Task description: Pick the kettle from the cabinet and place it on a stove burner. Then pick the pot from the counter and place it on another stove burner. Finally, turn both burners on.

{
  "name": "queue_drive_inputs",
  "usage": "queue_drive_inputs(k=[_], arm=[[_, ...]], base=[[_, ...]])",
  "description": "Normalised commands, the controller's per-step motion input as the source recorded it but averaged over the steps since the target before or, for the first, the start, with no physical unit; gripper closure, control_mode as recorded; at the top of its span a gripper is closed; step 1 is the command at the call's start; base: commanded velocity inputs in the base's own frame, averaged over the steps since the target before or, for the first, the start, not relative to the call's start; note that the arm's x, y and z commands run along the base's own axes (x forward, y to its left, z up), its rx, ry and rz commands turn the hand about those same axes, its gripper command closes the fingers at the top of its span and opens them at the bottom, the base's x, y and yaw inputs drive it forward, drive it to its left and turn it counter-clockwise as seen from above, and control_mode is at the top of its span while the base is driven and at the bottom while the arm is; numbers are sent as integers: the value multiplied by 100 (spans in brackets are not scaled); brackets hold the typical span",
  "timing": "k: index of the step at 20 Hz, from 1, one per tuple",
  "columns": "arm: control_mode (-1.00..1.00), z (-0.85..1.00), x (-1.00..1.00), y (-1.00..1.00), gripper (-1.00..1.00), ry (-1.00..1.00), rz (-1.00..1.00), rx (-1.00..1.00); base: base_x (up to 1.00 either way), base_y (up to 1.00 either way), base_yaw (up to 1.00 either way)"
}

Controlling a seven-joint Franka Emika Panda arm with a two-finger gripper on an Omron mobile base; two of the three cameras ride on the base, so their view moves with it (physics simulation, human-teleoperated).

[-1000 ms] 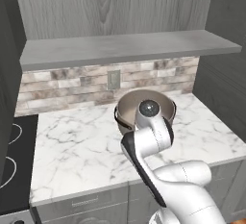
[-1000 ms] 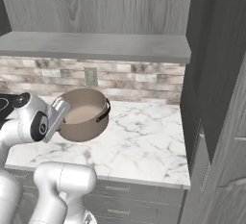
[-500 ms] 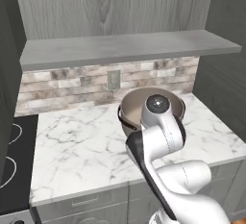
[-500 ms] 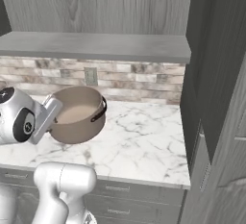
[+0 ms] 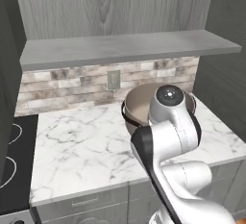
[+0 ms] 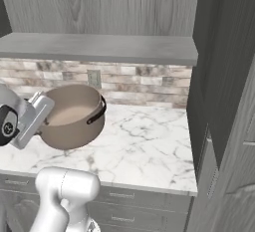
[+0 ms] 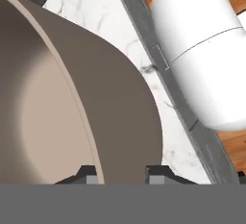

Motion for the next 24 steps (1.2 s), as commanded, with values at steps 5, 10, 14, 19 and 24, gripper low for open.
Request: queue_drive_inputs(k=[5, 10, 14, 19, 24], arm=[[-100, 49, -54, 0, 100, 0, 0, 0], [-100, 50, -57, 0, 100, 0, 0, 0], [-100, 45, -56, 0, 100, 0, 0, 0], [-100, 11, -34, 0, 100, -1, 0, 0], [-100, 0, 0, 0, 100, 0, 0, 0]], base=[[0, 0, 0], [0, 0, 0], [0, 0, 0], [0, 0, 0], [0, 0, 0]])
